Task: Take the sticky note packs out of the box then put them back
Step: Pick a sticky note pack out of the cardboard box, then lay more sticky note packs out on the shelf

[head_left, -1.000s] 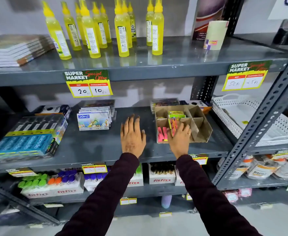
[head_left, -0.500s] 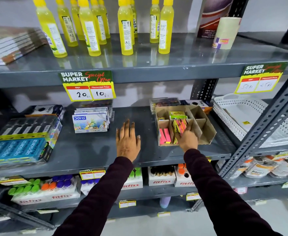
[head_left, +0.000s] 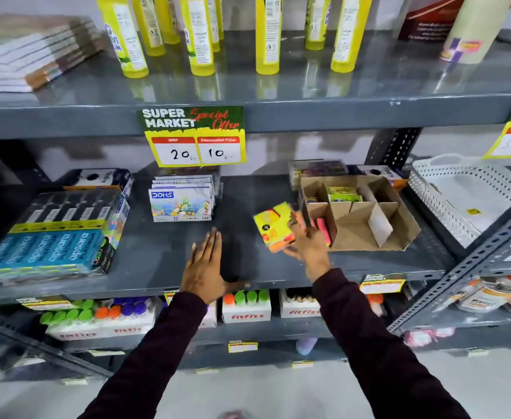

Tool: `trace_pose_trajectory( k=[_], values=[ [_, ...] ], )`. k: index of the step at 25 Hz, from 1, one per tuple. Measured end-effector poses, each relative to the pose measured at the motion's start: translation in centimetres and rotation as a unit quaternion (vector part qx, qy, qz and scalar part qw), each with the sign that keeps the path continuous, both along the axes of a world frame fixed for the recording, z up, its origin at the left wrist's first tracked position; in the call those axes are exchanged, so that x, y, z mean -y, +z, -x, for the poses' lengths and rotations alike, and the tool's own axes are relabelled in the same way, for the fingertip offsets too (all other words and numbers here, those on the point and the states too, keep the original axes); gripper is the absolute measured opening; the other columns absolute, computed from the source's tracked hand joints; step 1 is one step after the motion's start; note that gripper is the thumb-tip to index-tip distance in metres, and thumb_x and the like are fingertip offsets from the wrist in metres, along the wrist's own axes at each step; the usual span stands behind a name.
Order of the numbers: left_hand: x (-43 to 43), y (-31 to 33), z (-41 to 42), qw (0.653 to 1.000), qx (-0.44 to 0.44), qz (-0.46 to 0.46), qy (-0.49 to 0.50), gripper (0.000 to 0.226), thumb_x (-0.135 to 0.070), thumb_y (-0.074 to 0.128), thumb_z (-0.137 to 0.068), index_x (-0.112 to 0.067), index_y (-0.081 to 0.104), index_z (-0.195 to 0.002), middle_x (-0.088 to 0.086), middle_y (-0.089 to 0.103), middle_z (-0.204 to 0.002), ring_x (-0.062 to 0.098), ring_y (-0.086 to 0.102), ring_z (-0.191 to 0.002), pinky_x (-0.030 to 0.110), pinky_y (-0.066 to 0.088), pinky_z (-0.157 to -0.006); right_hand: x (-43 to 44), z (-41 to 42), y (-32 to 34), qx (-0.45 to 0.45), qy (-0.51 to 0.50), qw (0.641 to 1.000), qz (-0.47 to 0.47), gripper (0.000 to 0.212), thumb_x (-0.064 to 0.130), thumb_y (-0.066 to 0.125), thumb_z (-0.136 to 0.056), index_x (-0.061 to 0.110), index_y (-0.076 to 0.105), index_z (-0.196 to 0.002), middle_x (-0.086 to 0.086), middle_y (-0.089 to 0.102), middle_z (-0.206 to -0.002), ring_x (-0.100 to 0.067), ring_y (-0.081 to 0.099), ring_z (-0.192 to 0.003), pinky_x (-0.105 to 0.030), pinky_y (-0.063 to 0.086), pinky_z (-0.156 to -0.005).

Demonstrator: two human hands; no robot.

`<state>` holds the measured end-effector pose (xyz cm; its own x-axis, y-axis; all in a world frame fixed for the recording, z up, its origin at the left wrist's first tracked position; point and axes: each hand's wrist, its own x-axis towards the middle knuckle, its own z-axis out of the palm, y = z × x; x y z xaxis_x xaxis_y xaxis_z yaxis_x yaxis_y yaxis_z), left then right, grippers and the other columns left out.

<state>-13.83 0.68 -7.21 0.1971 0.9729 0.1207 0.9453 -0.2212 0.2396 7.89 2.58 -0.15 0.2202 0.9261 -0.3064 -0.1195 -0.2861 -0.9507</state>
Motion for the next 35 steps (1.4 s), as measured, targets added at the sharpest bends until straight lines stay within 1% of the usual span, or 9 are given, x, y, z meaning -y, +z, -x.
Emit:
trace_pose_trajectory(
  k=[3,6,11,15,19,23,28,32,35],
  values=[
    [0.8,-1.4,2.4,0.996,-0.057,0.070,0.004,0.147,-0.100,0.019,-0.035,-0.005,-0.009,-0.143,0.005,-0.012,-0.153,0.019,-0.005,-0.142,0.039,-0.006,-0.114,-0.3,1.7,-4.2,0.004,-0.029,0.998,0.061,0.022,0.034,0.056,-0.091,0.013,0.055,-0.088,-0.023,0.066,-0.098,-0.031,0.064,-0.085,-0.040,0.058,-0.067],
    [0.9,-2.7,3.6,0.995,-0.069,0.078,0.005,0.137,-0.091,0.030,-0.044,-0.005,-0.011,-0.143,0.007,-0.012,-0.154,0.018,-0.010,-0.141,0.038,-0.007,-0.114,0.2,2.3,-5.3,0.179,-0.034,0.982,0.058,0.075,0.070,0.045,-0.081,0.009,0.048,-0.123,-0.030,0.057,-0.120,-0.045,0.056,-0.109,-0.055,0.048,-0.096],
    [0.1,-3.3,3.9,0.995,-0.071,0.068,-0.011,0.132,-0.088,0.042,-0.052,-0.005,-0.002,-0.144,0.008,-0.009,-0.153,0.018,-0.011,-0.139,0.038,-0.005,-0.112,3.0,4.4,-4.5,0.532,0.022,0.846,-0.005,0.078,0.046,0.046,-0.094,-0.002,0.018,-0.148,-0.027,0.022,-0.155,-0.043,0.021,-0.143,-0.050,0.024,-0.116],
    [0.0,-4.1,3.9,0.994,-0.091,0.059,0.005,0.129,-0.068,0.070,-0.056,-0.005,-0.003,-0.142,0.011,-0.006,-0.152,0.025,0.007,-0.142,0.039,-0.003,-0.114,1.4,4.9,-4.9,0.646,0.082,0.759,0.005,0.081,0.047,0.055,-0.089,-0.005,0.027,-0.145,-0.031,0.038,-0.145,-0.048,0.030,-0.138,-0.057,0.018,-0.117],
    [-0.2,-3.7,4.0,0.994,-0.085,0.062,-0.013,0.132,-0.089,0.041,-0.052,-0.003,-0.003,-0.142,0.010,-0.006,-0.150,0.026,0.003,-0.141,0.040,0.000,-0.113,-0.6,5.9,-4.8,0.707,0.008,0.704,-0.072,0.079,0.049,0.069,-0.075,-0.006,0.051,-0.129,-0.031,0.063,-0.112,-0.048,0.059,-0.108,-0.057,0.040,-0.105],
    [0.1,-3.5,4.2,0.997,-0.047,0.057,-0.009,0.128,-0.075,0.060,-0.060,-0.009,-0.016,-0.138,0.005,-0.016,-0.150,0.020,-0.011,-0.140,0.035,-0.007,-0.112,-5.5,8.9,-4.3,0.686,0.065,0.723,-0.058,0.081,0.050,0.066,-0.076,-0.009,0.049,-0.129,-0.032,0.062,-0.111,-0.047,0.059,-0.108,-0.058,0.035,-0.108],
    [-0.1,-3.7,4.2,0.996,-0.060,0.059,0.000,0.125,-0.082,0.047,-0.060,-0.009,-0.015,-0.140,0.007,-0.012,-0.153,0.021,-0.014,-0.139,0.035,-0.009,-0.111,-11.8,10.0,-4.1,0.641,0.133,0.751,0.086,0.078,0.047,0.045,-0.092,-0.007,0.025,-0.144,-0.029,0.035,-0.145,-0.042,0.029,-0.137,-0.053,0.001,-0.122],
    [-0.2,-3.5,4.0,0.997,-0.055,0.056,0.009,0.123,-0.084,0.035,-0.053,-0.006,0.005,-0.144,0.011,0.009,-0.155,0.023,0.001,-0.140,0.035,-0.002,-0.115,-13.2,9.2,-4.9,0.629,0.148,0.749,0.145,0.063,0.039,0.045,-0.093,0.001,0.036,-0.142,-0.027,0.033,-0.148,-0.041,0.026,-0.140,-0.055,-0.001,-0.121],
    [-0.1,-3.5,3.9,0.997,-0.057,0.056,0.005,0.123,-0.082,0.041,-0.056,-0.006,0.002,-0.145,0.008,0.001,-0.155,0.022,-0.003,-0.140,0.034,-0.005,-0.115,-12.1,8.6,-3.1,0.607,0.156,0.768,0.132,0.067,0.046,0.045,-0.092,0.001,0.036,-0.141,-0.028,0.031,-0.149,-0.043,0.025,-0.140,-0.055,0.002,-0.120]
  ],
)
